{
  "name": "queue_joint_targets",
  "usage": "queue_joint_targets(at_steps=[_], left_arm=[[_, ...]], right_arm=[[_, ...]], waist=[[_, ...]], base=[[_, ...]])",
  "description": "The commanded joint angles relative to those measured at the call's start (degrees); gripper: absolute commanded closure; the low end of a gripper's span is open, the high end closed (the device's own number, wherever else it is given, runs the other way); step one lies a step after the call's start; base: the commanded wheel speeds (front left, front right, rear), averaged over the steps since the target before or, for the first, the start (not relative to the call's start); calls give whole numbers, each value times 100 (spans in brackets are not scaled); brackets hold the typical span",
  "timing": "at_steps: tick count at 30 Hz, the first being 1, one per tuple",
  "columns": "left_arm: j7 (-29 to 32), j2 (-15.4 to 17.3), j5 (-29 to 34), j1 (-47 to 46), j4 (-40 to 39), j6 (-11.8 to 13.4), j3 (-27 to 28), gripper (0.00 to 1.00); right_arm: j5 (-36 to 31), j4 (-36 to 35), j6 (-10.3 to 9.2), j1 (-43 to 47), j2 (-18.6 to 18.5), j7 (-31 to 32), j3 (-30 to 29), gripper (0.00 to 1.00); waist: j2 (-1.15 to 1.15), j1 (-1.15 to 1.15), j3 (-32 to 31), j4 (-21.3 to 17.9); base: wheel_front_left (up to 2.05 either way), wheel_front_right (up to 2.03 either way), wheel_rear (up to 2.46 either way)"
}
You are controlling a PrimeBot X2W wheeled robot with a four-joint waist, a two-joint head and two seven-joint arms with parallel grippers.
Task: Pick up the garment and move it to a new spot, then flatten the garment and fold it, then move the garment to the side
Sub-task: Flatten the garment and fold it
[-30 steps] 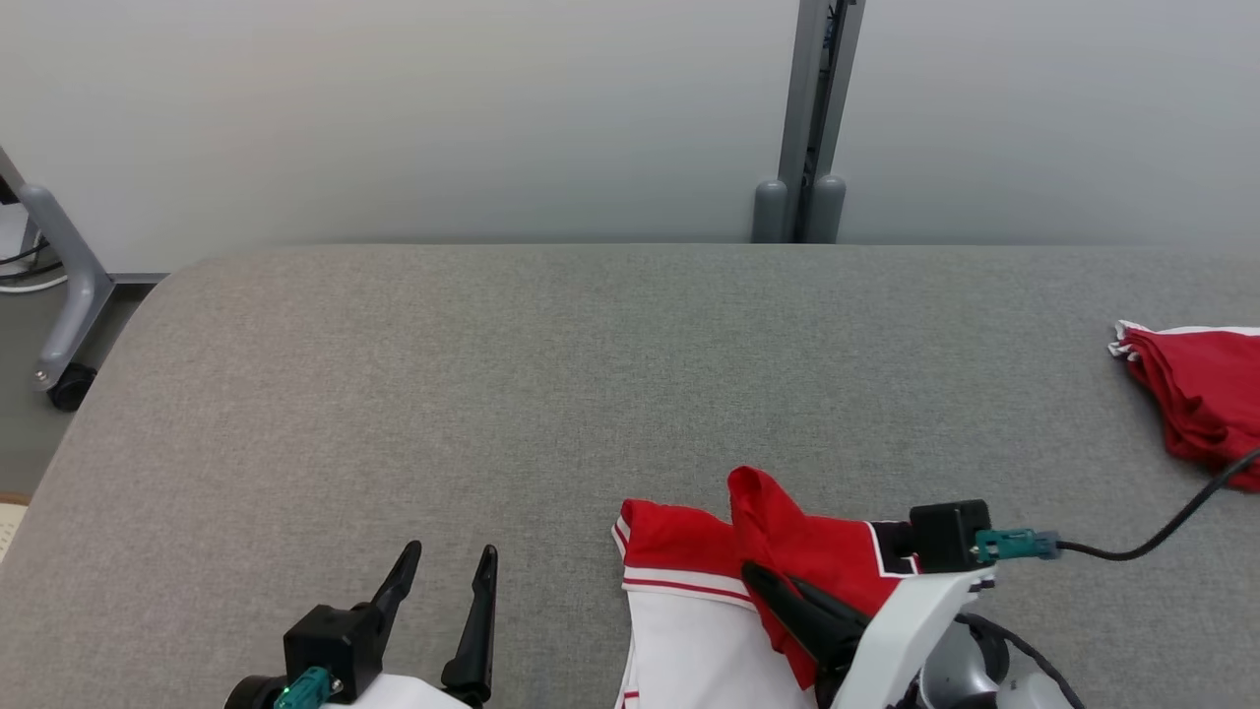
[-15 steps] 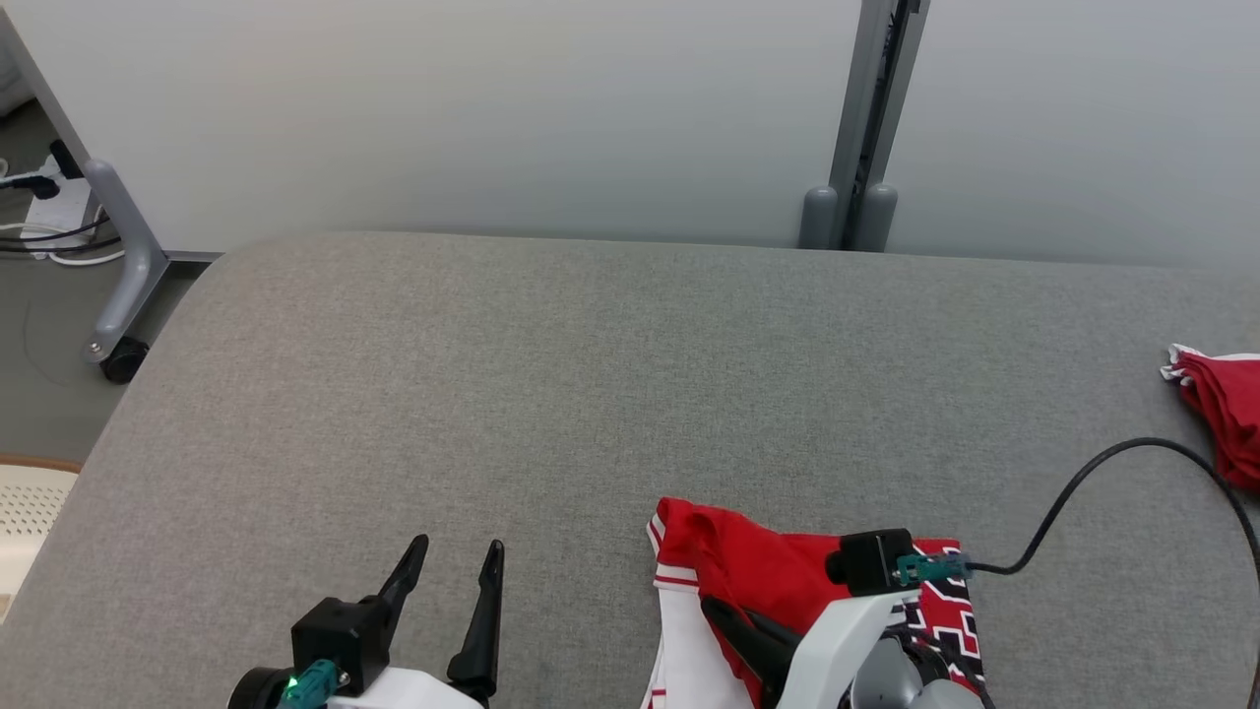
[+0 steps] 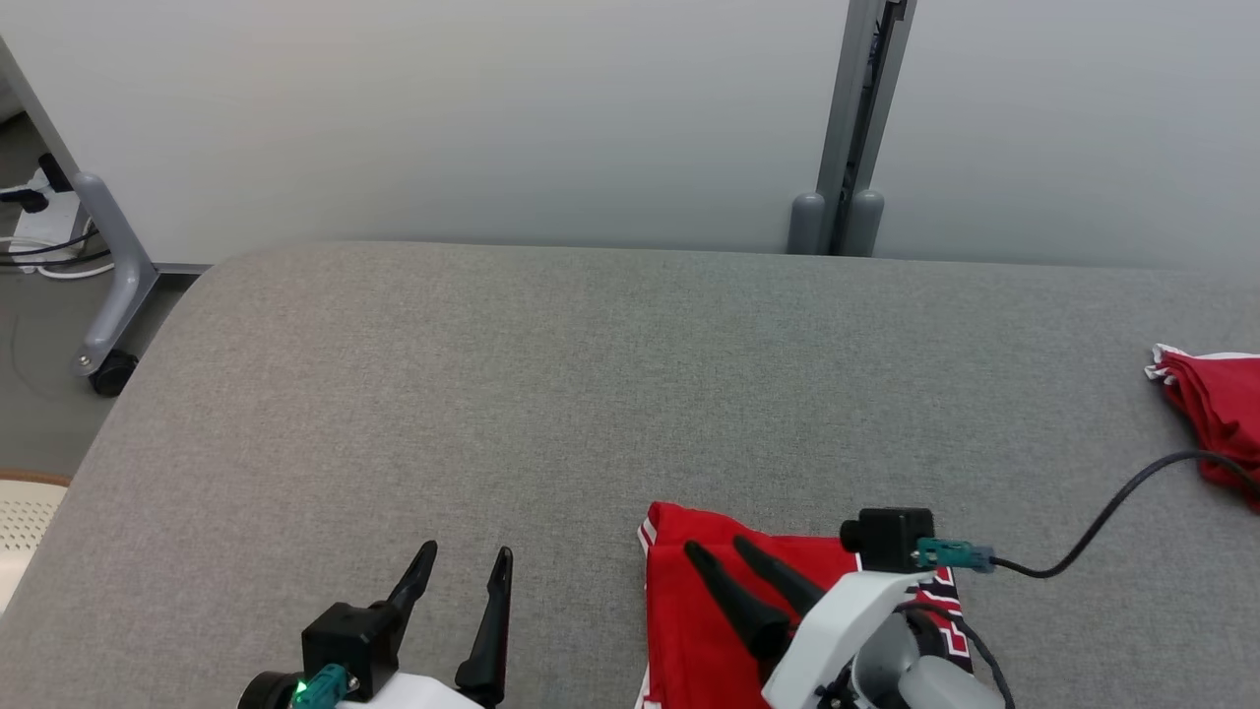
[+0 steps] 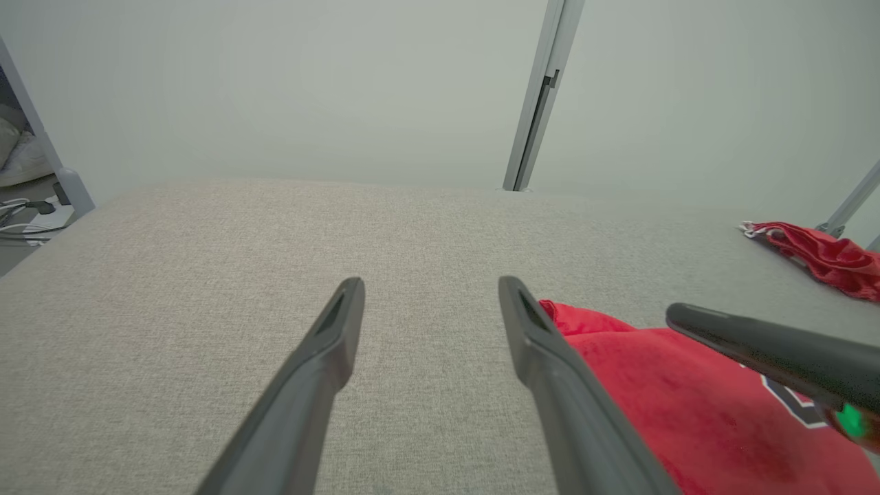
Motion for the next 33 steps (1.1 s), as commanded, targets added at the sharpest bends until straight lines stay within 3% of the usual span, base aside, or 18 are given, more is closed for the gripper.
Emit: queue_joint_targets(at_steps=[1, 8, 14, 23, 29, 33], left_arm=[[-33, 20, -11, 11, 17, -7, -3, 0], [-72, -6, -26, 58, 57, -18, -60, 0], [-173, -58, -48, 48, 124, -19, -53, 0], [-623, -177, -109, 67, 399, 1, 103, 0], [-869, -239, -58, 110, 575, 1, 262, 0], [-938, -255, -13, 199, 644, -48, 375, 0]], right_arm=[[-201, 71, 1, -48, -166, -227, -113, 0], [-1091, 232, 1, 106, -455, -1088, -842, 0], [-1811, 73, 1, 351, -457, -1349, -1662, 0], [-3374, -969, 1, 1180, -140, -1420, -3154, 0], [-4001, -1673, 1, 1732, 4, -1420, -3663, 0], [-4042, -1980, 1, 1975, 18, -1418, -3750, 0]], waist=[[0, 0, -15, -29], [0, 0, -72, -152], [0, 0, -109, -274], [0, 0, -169, -493], [0, 0, -221, -557], [0, 0, -251, -581]], base=[[0, 0, 0], [0, 0, 0], [0, 0, 0], [0, 0, 0], [0, 0, 0], [0, 0, 0]])
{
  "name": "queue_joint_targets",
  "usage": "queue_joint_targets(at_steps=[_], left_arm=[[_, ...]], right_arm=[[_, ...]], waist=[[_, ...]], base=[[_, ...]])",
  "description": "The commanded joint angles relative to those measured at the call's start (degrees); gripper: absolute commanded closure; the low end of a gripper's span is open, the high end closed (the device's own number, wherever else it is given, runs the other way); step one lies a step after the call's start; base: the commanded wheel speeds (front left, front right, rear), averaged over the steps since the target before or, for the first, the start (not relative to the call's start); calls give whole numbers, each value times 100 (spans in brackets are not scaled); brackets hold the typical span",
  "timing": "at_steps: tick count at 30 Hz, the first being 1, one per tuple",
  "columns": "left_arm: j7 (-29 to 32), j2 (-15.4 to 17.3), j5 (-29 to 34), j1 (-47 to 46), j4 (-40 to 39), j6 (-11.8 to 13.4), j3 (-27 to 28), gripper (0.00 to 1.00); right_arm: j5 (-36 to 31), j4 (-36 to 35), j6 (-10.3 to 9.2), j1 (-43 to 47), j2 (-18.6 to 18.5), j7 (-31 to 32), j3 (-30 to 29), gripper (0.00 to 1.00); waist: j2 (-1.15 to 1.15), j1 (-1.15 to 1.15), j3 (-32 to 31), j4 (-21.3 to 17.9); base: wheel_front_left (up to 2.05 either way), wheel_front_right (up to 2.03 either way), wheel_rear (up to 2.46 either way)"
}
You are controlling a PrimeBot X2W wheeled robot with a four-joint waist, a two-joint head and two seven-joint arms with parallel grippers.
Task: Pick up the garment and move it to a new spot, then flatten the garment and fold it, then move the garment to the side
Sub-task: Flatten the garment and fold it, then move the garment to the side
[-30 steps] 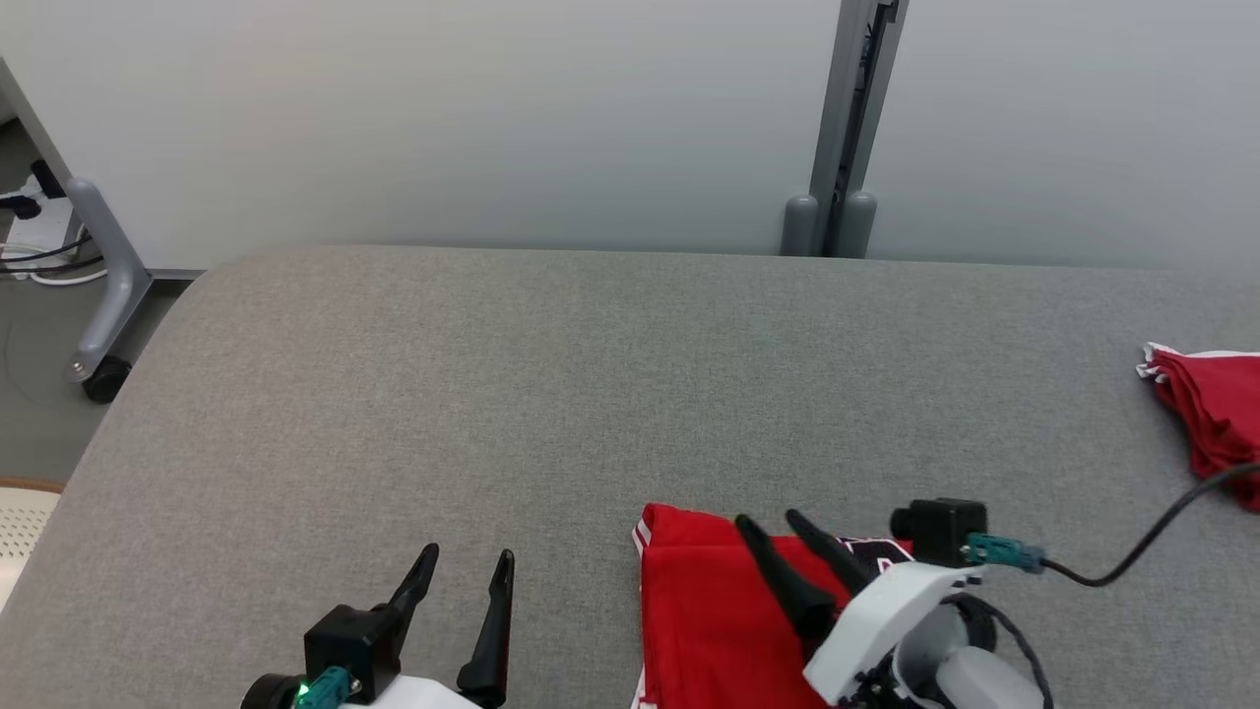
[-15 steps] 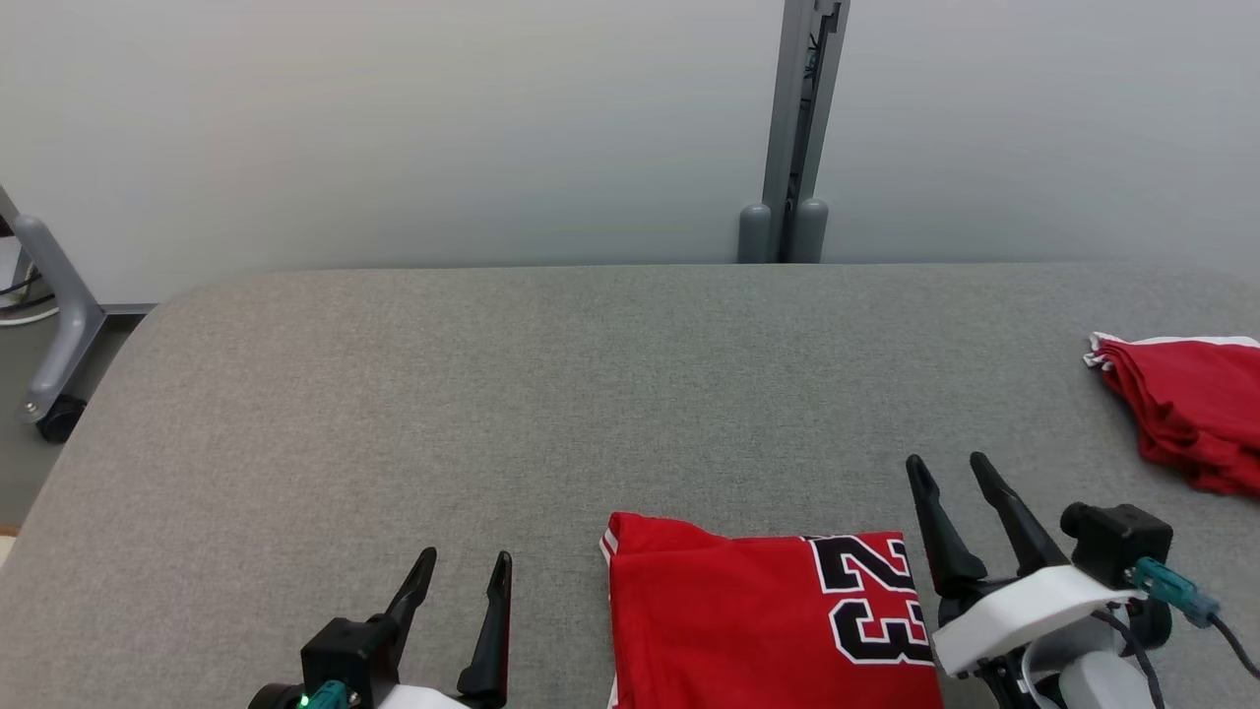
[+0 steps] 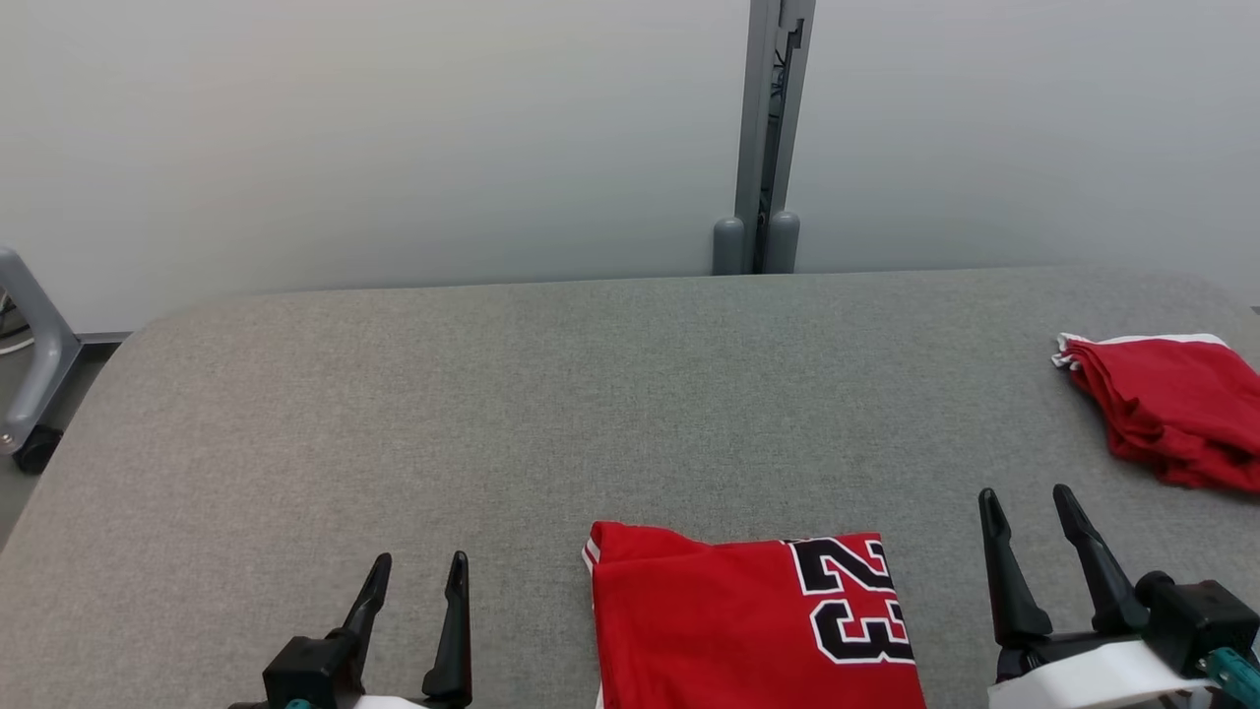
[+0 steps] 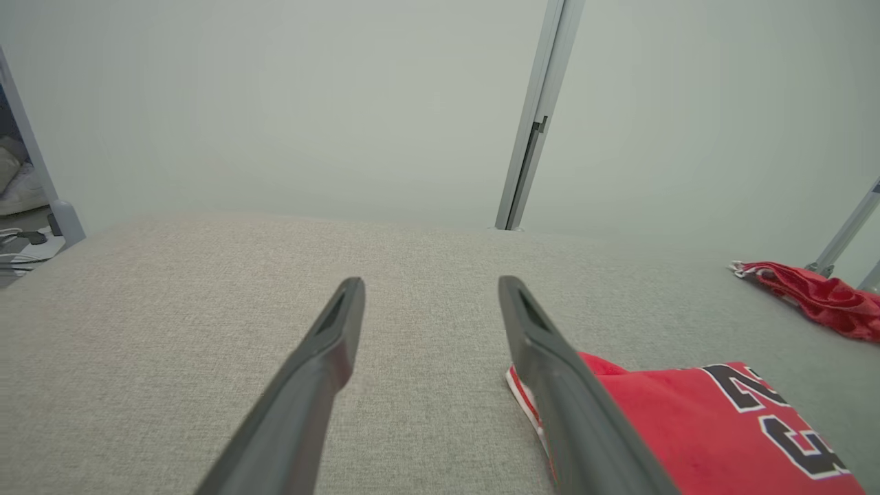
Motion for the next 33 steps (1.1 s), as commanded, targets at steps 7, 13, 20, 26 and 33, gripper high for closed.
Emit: queue_joint_targets(at_steps=[7, 13, 20, 26, 33], left_arm=[[-56, -28, 182, 73, 82, -69, 207, 0], [-63, -18, 241, 120, 143, -210, 409, 0], [-59, -51, 350, 121, 185, -378, 583, 0], [-59, -111, 434, 153, 242, -460, 672, 0], [-60, -173, 518, 176, 325, -552, 778, 0]], right_arm=[[65, -153, 1, 161, -18, -20, -81, 0], [123, -111, 1, 163, -17, -22, -122, 0], [163, -24, 1, 98, -16, -22, -92, 0], [184, 16, 1, 62, -16, -23, -80, 0], [177, 37, 1, 34, -16, -24, -76, 0]], waist=[[0, 0, -60, -29], [0, 0, -75, -16], [0, 0, -64, 27], [0, 0, -53, 44], [0, 0, -44, 54]], base=[[0, 0, 0], [0, 0, 0], [0, 0, 0], [0, 0, 0], [0, 0, 0]])
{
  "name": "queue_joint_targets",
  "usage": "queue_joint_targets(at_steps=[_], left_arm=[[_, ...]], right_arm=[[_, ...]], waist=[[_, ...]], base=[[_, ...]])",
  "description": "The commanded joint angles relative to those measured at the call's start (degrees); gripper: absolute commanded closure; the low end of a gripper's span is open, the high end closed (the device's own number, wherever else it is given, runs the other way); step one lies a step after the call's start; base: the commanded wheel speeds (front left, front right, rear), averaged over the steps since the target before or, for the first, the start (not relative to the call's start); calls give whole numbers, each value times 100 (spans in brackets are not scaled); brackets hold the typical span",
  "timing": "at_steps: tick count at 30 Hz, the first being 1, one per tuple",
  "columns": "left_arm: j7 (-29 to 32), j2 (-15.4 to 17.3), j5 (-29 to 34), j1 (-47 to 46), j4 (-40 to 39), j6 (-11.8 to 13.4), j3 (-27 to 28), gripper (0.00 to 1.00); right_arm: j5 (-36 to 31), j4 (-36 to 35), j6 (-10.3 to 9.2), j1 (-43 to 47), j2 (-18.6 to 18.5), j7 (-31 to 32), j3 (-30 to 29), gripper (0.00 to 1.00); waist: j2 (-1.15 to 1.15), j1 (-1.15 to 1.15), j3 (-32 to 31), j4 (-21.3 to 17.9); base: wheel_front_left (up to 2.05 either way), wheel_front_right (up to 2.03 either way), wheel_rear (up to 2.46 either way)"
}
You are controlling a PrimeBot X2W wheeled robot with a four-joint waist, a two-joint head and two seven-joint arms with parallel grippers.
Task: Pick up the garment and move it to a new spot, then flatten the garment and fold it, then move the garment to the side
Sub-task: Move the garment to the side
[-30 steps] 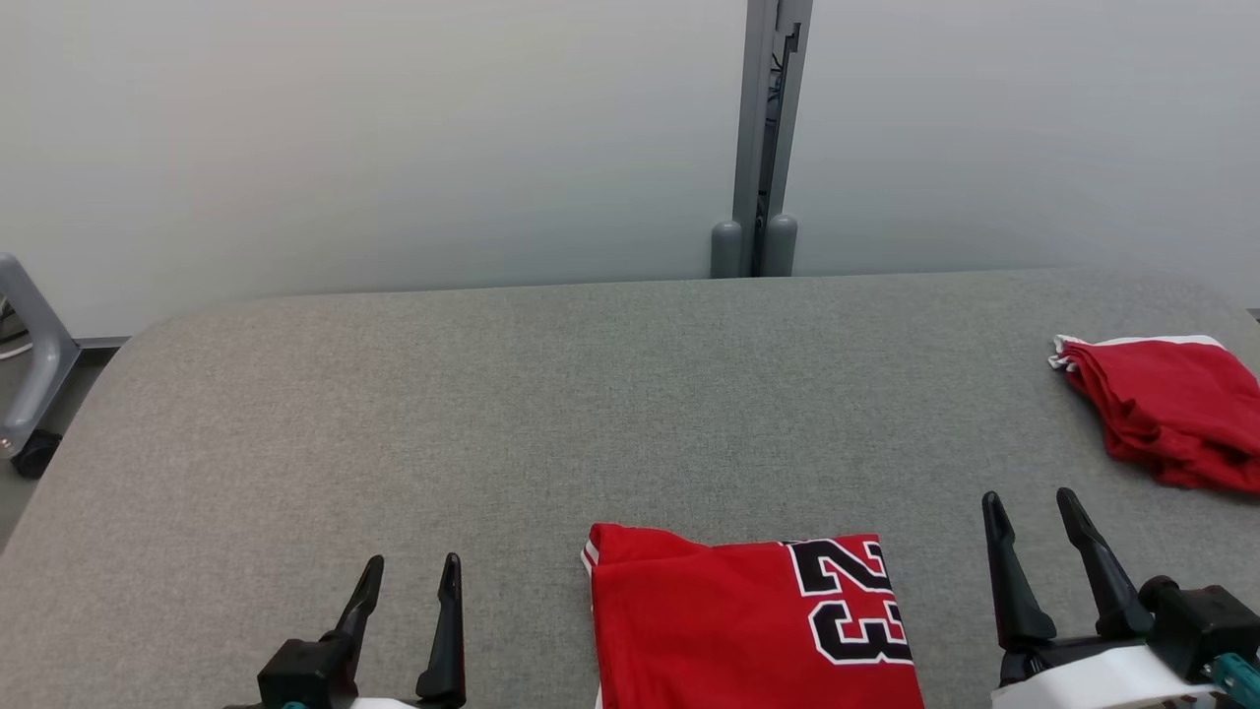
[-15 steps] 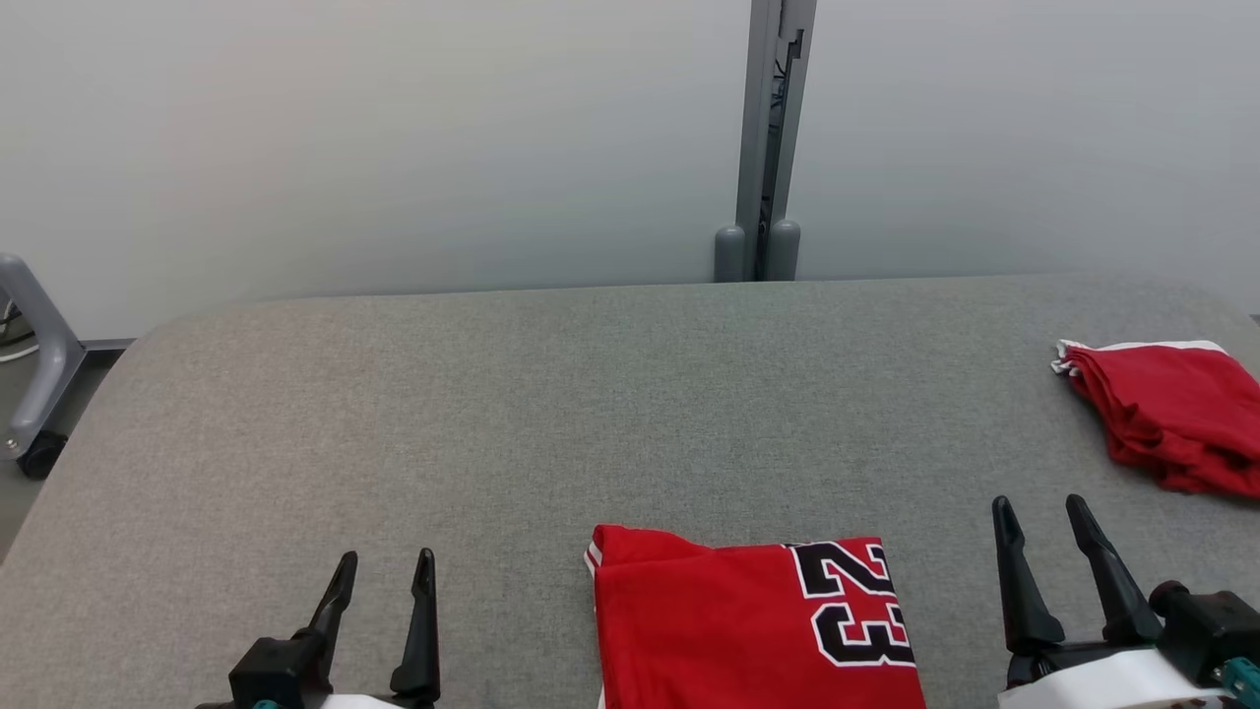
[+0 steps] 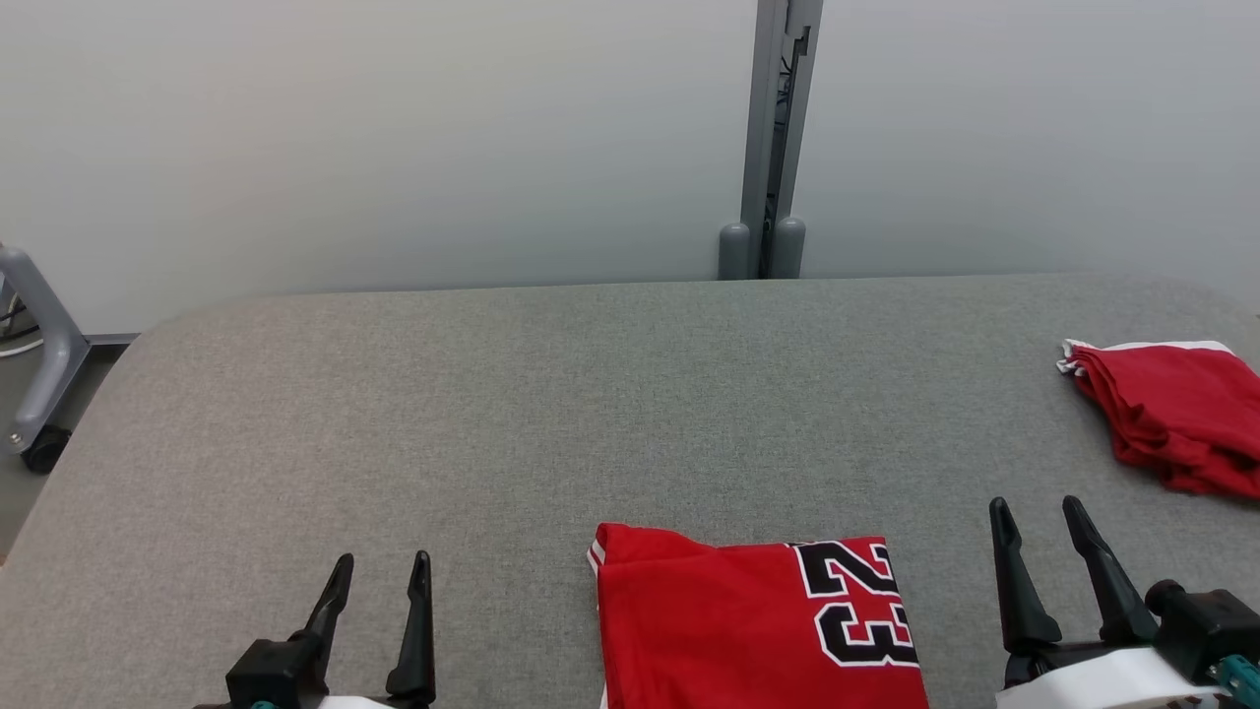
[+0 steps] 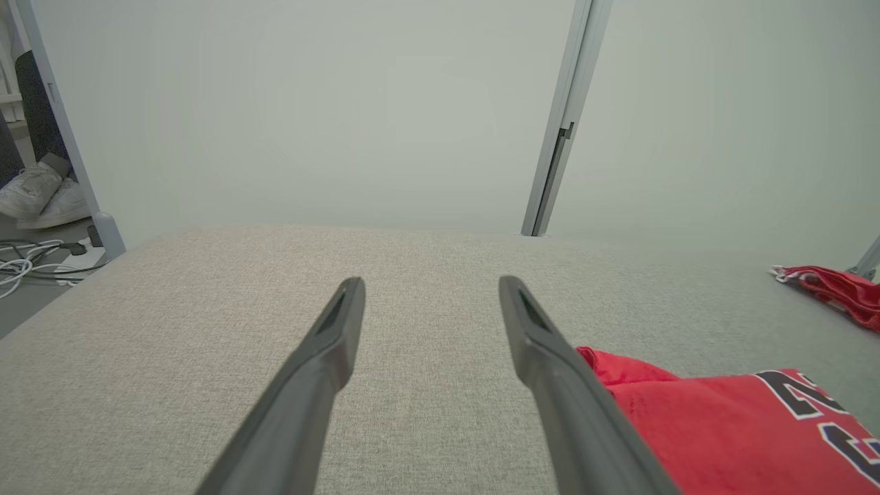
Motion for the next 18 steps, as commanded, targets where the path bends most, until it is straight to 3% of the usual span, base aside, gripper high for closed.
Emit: queue_joint_targets(at_steps=[1, 12, 18], left_arm=[[-27, -2, 31, 62, 21, -22, 43, 0], [-27, -90, 162, 54, 73, -110, 151, 0], [-27, -133, 222, 13, 86, -149, 171, 0]], right_arm=[[13, -3, 1, -63, -20, -24, 5, 0], [-116, 60, 1, -123, -21, 21, -55, 0], [-393, 358, 1, -295, -38, 775, -67, 0]], waist=[[0, 0, 2, 0], [0, 0, 29, 23], [0, 0, 112, 111]], base=[[0, 0, 0], [0, 0, 0], [0, 0, 0]])
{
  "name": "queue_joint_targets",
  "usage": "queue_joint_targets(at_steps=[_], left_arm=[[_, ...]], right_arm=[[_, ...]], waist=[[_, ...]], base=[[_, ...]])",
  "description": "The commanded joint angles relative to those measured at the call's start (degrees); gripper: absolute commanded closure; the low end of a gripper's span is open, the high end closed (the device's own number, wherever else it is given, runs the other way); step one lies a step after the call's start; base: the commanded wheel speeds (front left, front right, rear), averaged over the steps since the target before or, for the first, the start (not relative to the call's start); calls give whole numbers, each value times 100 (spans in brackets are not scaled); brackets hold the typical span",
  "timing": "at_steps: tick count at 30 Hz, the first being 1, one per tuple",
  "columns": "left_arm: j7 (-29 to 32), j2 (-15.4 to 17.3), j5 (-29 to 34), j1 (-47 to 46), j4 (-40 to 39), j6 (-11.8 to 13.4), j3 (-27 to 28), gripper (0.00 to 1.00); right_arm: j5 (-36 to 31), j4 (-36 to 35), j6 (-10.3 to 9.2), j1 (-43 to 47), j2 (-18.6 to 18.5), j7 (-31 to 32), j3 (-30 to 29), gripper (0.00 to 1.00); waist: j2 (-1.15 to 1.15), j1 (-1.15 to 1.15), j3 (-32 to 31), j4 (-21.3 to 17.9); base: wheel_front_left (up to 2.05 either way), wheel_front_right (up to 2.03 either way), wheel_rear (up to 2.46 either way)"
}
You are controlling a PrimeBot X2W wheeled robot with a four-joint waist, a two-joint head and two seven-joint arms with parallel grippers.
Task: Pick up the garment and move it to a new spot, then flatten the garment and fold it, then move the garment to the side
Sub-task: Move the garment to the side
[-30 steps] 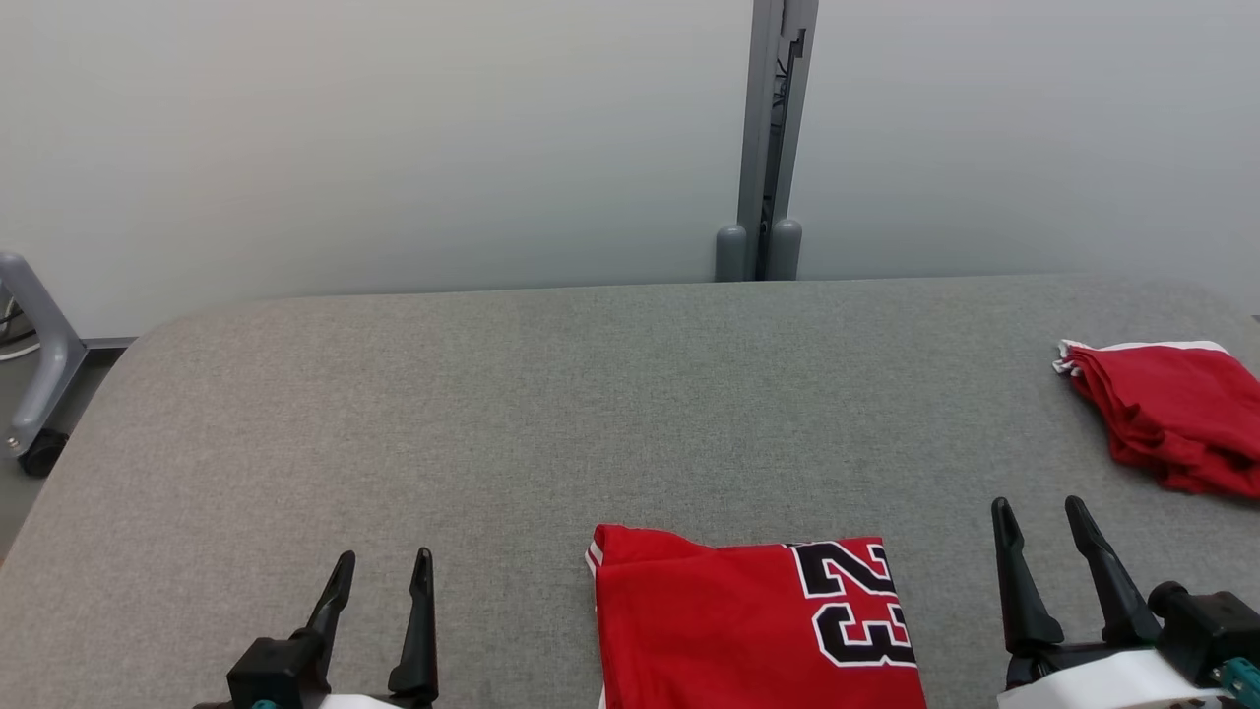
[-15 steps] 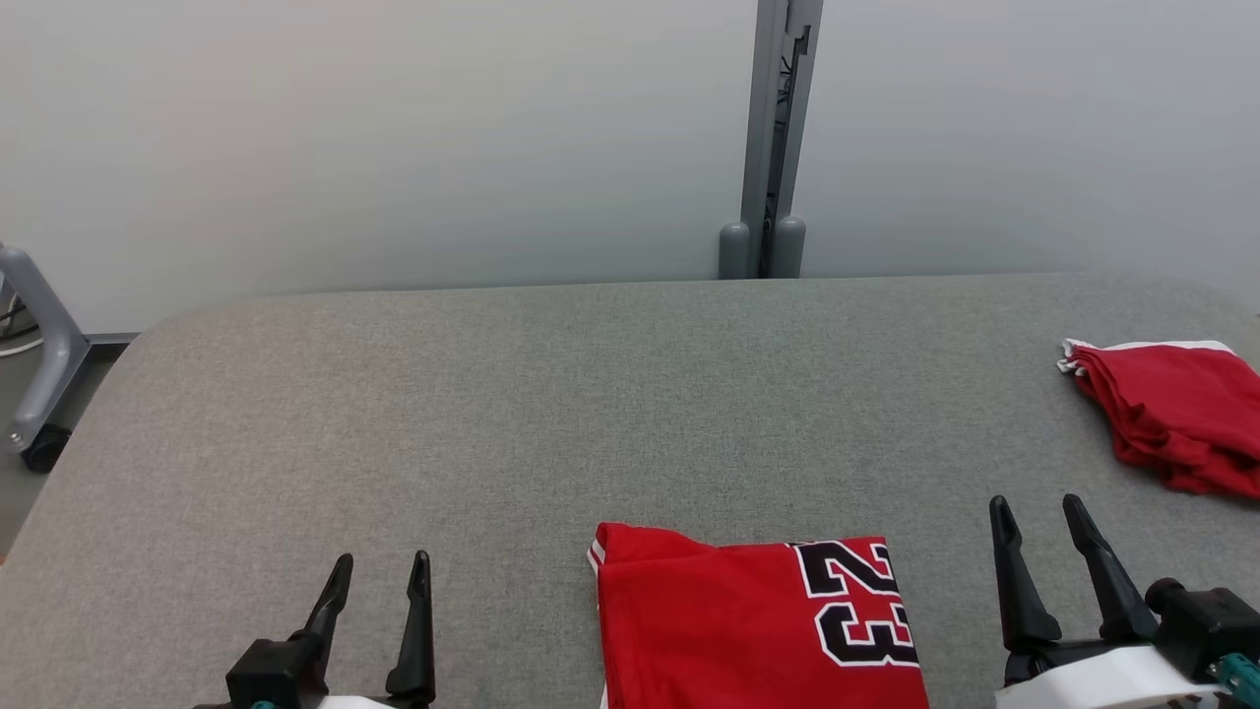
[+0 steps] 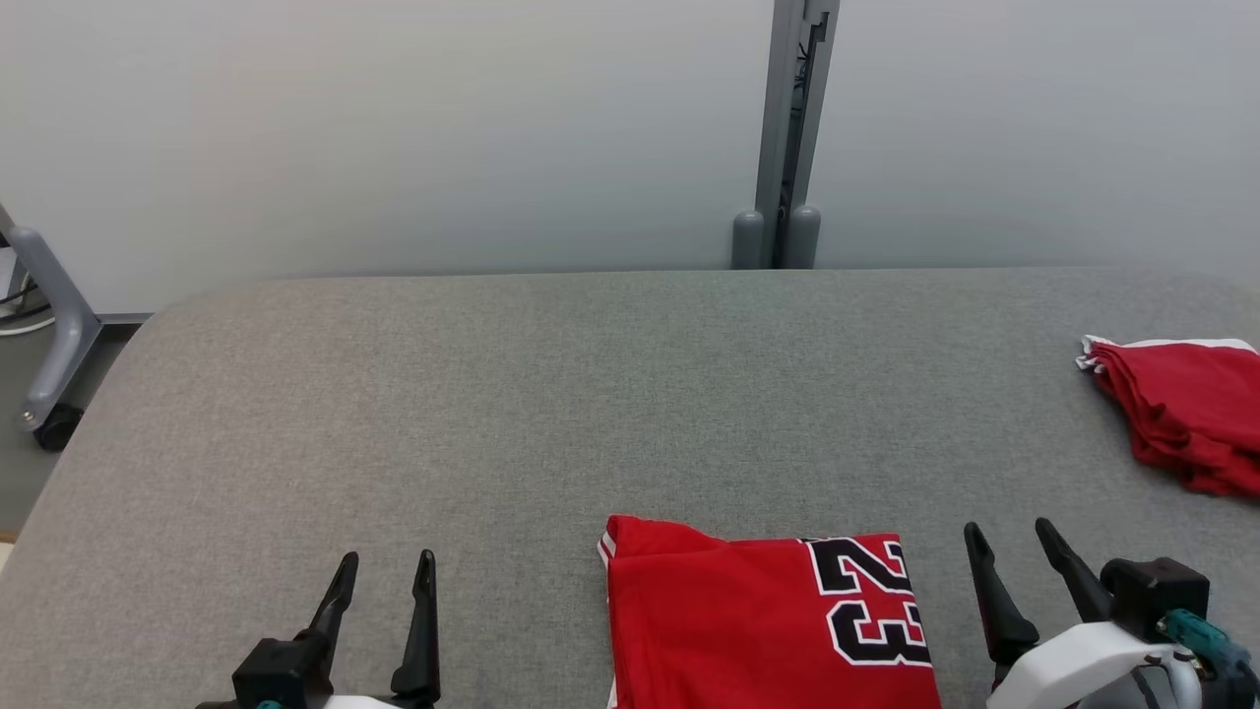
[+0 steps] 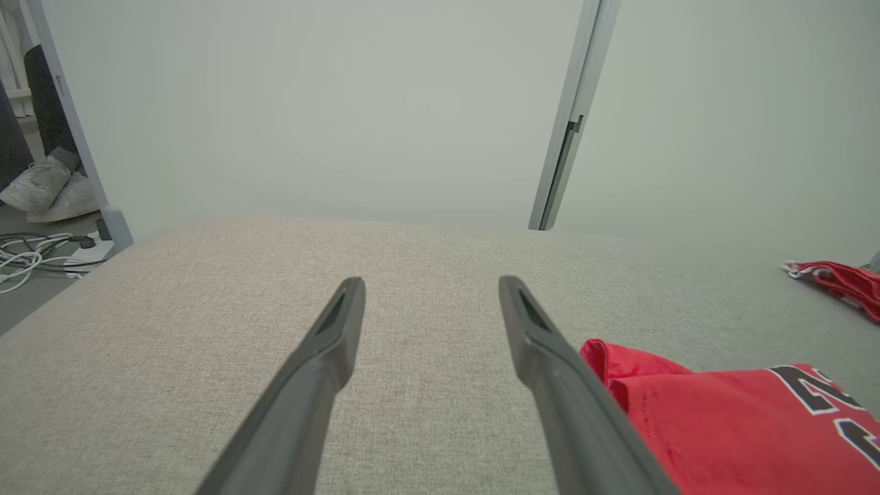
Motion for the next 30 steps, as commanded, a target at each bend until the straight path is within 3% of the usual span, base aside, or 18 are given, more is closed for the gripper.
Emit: queue_joint_targets(at_steps=[1, 3, 10, 16, 26, 27, 28, 30], left_arm=[[-27, 5, 37, 9, 11, -33, 27, 0], [-27, -20, 69, -10, 27, -46, 37, 0], [-28, -49, 114, -90, 84, -73, 59, 0], [-28, -56, 151, -146, 117, -104, 51, 0], [-28, -32, 193, -147, 138, -133, 48, 0], [-27, -33, 195, -147, 137, -135, 46, 0], [-27, -31, 202, -146, 136, -132, 47, 0], [-28, -30, 214, -133, 133, -125, 48, 0]], right_arm=[[23, 130, 1, -91, -94, 272, 5, 0], [201, 439, 1, -175, -265, 794, 137, 0], [1148, 1043, 1, -382, -590, 1704, 661, 0], [1712, 1456, 1, -611, -831, 1932, 1025, 0], [2398, 2089, 1, -964, -906, 2133, 1635, 0], [2454, 2135, 1, -999, -907, 2119, 1701, 18], [2497, 2178, 1, -1031, -910, 2096, 1766, 48], [2560, 2278, 1, -1091, -921, 2058, 1884, 69]], waist=[[0, 0, 40, 43], [0, 0, 101, 121], [0, 0, 261, 301], [0, 0, 361, 463], [0, 0, 411, 605], [0, 0, 411, 613], [0, 0, 410, 617], [0, 0, 399, 615]], base=[[0, 0, 0], [0, 0, 0], [0, 0, 0], [0, 0, 0], [0, 0, 0], [0, 0, 0], [0, 0, 0], [0, 0, 0]])
